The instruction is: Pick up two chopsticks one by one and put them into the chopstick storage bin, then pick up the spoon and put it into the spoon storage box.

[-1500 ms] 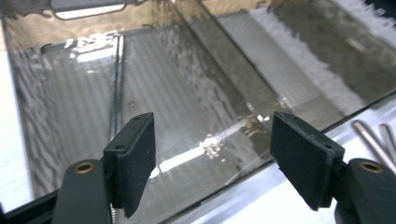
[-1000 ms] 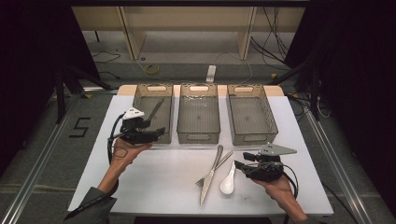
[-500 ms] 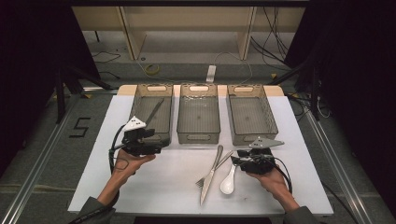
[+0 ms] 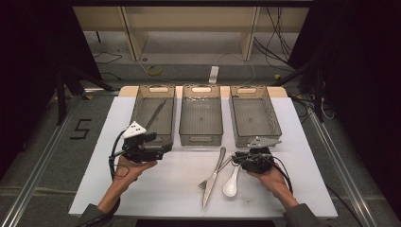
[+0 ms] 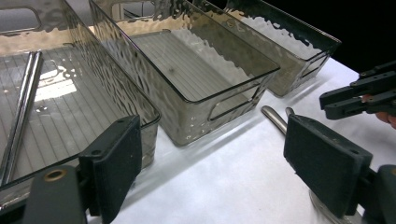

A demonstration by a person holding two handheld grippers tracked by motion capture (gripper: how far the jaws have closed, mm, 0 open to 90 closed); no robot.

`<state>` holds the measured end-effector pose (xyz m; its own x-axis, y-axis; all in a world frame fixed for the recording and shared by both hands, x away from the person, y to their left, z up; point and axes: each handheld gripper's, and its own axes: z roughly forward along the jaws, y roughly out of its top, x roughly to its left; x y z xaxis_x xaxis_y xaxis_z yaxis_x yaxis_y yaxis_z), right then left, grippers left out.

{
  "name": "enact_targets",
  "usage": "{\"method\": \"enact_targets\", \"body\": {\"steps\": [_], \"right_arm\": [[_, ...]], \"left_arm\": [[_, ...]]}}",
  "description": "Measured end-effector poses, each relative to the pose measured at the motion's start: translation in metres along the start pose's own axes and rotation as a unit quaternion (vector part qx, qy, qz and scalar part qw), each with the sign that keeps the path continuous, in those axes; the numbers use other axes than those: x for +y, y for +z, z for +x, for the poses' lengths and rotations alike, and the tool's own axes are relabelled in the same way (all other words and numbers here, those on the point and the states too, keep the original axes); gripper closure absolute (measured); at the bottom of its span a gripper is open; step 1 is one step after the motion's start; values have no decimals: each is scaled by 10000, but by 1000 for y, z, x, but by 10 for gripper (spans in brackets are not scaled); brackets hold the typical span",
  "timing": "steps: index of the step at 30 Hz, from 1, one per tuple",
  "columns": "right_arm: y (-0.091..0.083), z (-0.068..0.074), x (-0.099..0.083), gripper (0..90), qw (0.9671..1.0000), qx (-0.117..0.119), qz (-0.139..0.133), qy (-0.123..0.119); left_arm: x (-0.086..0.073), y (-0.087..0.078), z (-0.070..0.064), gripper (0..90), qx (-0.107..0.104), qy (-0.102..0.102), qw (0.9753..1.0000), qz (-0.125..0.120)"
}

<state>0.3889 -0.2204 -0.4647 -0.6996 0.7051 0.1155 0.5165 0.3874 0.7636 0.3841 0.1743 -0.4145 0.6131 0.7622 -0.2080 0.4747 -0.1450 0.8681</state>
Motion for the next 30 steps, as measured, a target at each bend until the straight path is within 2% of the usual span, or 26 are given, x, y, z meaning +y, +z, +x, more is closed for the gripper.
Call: {"method": "enact_targets", "body": {"steps": [5, 11, 20, 30], "right_arm": [[4, -1, 1, 784, 9999, 66, 82, -26], [9, -2, 3, 841, 9998, 96, 190, -68], [16, -2, 2, 890, 9991, 100, 386, -113], [27, -5, 2, 893, 9977, 42, 646, -202]], "left_arm": [[-4, -1, -3, 188, 106, 137, 9998, 60], [-6, -5, -6, 187, 126, 240, 9996, 95], [-9, -6, -7, 183, 104, 243, 9995, 169], [-10, -4, -8, 182, 71, 262, 9994, 194]]}}
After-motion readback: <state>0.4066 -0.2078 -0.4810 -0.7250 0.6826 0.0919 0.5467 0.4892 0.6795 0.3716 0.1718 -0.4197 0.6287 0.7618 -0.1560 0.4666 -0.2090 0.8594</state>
